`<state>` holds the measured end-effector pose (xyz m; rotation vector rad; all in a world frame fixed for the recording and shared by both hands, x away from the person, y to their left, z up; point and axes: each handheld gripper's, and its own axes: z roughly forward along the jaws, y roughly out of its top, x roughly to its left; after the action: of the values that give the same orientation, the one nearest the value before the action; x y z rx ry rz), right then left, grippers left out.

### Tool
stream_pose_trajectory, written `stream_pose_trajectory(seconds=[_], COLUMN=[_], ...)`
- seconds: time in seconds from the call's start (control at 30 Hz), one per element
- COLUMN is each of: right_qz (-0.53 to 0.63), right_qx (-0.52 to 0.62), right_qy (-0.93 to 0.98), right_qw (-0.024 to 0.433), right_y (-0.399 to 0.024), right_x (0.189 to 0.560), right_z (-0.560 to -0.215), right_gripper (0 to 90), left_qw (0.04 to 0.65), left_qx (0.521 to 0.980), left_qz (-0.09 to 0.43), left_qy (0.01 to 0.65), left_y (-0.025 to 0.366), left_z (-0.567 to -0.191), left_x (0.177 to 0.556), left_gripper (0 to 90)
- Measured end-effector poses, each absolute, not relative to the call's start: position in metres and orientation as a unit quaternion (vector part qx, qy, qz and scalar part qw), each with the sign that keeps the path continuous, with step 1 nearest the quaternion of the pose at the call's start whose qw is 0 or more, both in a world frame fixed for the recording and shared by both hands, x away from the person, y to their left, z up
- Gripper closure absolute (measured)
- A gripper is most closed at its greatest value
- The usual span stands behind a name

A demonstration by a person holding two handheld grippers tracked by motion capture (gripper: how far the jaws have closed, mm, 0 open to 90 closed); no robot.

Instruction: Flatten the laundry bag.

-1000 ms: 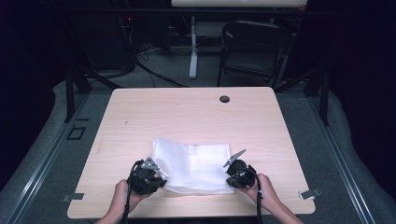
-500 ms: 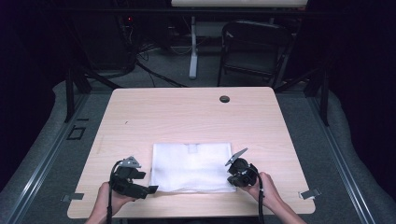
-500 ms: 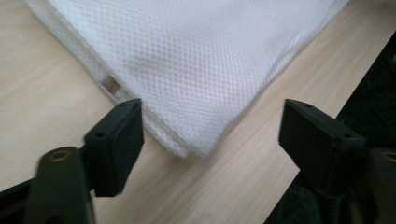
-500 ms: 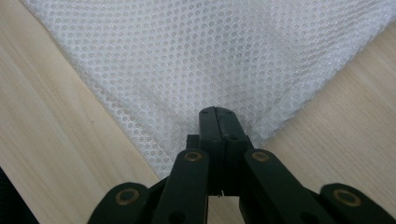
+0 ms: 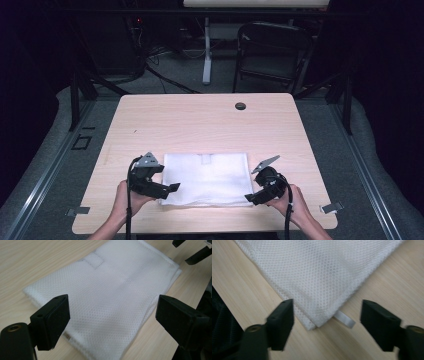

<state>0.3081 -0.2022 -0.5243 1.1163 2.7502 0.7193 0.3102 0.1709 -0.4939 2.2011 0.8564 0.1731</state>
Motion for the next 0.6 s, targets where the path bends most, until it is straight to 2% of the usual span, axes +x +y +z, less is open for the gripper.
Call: stream_pose_trajectory(seconds=[0.23, 0.6], right_qz=[0.231, 0.236], right_qx=[0.380, 0.383], right_qy=[0.894, 0.891], right_qw=[0.055, 0.060], right_y=[-0.213, -0.219], right_x=[0.301, 0.302], right_z=[-0.517, -0.518], right_gripper=[4.4, 4.8], left_qw=[0.374, 0.358], left_qx=[0.872, 0.899], left_qz=[0.062, 0.047], left_qy=[0.309, 0.248], left_y=[0.144, 0.112], left_z=[-0.499, -0.514], left_x=[0.319, 0.319], left_gripper=[10.4, 14.6])
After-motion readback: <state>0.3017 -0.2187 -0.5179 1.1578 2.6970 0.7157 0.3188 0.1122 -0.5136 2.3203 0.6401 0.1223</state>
